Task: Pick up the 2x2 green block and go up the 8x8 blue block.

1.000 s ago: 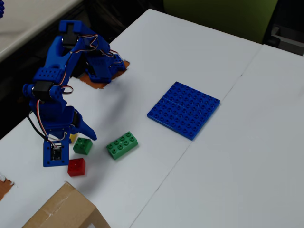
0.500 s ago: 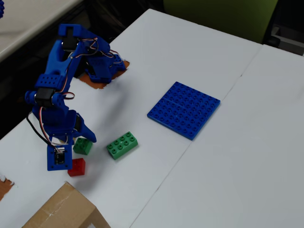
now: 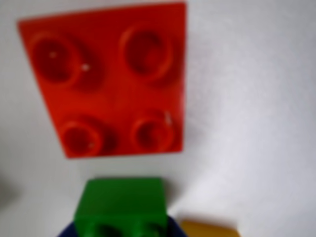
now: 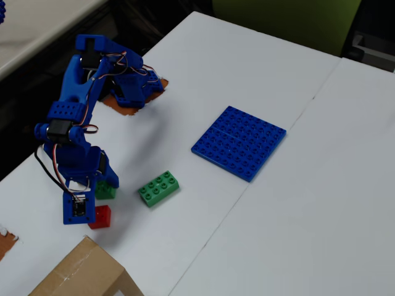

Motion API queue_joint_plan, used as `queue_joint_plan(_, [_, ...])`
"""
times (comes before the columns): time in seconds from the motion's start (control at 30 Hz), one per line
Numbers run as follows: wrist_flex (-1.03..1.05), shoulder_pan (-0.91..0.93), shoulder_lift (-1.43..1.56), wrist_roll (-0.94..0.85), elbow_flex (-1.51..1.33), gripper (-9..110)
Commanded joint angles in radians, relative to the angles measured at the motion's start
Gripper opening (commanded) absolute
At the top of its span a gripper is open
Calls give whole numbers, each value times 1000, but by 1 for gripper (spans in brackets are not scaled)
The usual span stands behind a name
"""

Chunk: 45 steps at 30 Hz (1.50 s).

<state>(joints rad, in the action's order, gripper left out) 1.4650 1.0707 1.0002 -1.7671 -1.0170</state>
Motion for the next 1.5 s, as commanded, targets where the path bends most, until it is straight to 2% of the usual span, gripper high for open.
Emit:
queue_joint_plan(0.0, [15, -2, 34, -5, 17, 9])
queue_joint_plan(0.17, [29, -20, 86, -34, -9, 3])
queue_joint_plan(0.57, [144, -109, 354, -150, -17, 0])
queue_joint_plan(1.0, [319, -419, 509, -3, 31, 0])
queue_joint_plan(1.47, [359, -764, 635, 137, 52, 0])
